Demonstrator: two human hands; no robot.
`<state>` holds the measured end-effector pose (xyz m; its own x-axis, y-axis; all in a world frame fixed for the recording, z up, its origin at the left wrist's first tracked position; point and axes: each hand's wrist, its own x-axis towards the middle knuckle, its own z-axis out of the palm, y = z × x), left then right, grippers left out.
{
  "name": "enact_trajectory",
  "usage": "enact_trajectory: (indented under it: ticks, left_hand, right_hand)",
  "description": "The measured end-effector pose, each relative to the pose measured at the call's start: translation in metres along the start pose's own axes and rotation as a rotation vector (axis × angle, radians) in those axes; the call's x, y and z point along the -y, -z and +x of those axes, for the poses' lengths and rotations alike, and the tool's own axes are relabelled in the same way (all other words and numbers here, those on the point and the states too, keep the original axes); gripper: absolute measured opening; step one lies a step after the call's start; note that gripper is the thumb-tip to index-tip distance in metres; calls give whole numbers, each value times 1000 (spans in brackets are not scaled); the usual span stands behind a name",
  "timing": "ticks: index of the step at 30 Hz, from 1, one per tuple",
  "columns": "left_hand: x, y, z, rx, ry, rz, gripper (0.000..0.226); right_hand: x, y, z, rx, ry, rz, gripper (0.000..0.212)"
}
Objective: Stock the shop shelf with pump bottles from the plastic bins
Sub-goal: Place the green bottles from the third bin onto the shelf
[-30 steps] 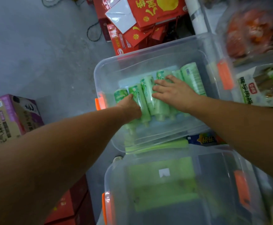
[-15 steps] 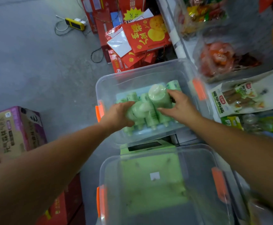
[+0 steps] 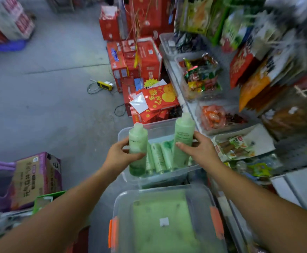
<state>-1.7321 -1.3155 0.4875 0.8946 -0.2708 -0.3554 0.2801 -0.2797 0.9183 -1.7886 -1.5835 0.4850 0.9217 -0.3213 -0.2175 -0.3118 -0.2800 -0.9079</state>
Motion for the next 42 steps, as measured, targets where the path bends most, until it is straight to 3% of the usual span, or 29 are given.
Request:
enact_trajectory:
  ticks: [11,16,23,28,30,33,42]
  left_hand:
    - [-176,30,-98,-62,-237,-105,44]
    - [-240,41,-121,11,-339,-132,43]
    - [-309,43,-152,175,-491,-174,40]
    - [-332,22,-179,321,-596,-194,42]
    - [-336,9,-191,379,-618,-196,43]
    - [-339,-15,-209,478,-623,-209,44]
    - [-334,-114,-305,771,-565,-276,25]
  right_hand:
    - [165,60,-74,-44,124,88,32]
    - [234,88,-112,-111,165,125,38]
    - [310,109,-173,-313,273,191,27]
    - [327,112,-222,-431,282,264,41]
    - [327,116,-246,-472,286,280,37]
    - [320,126,-283,-544,271,316,31]
    - [282,180,-418,-806,195,386,41]
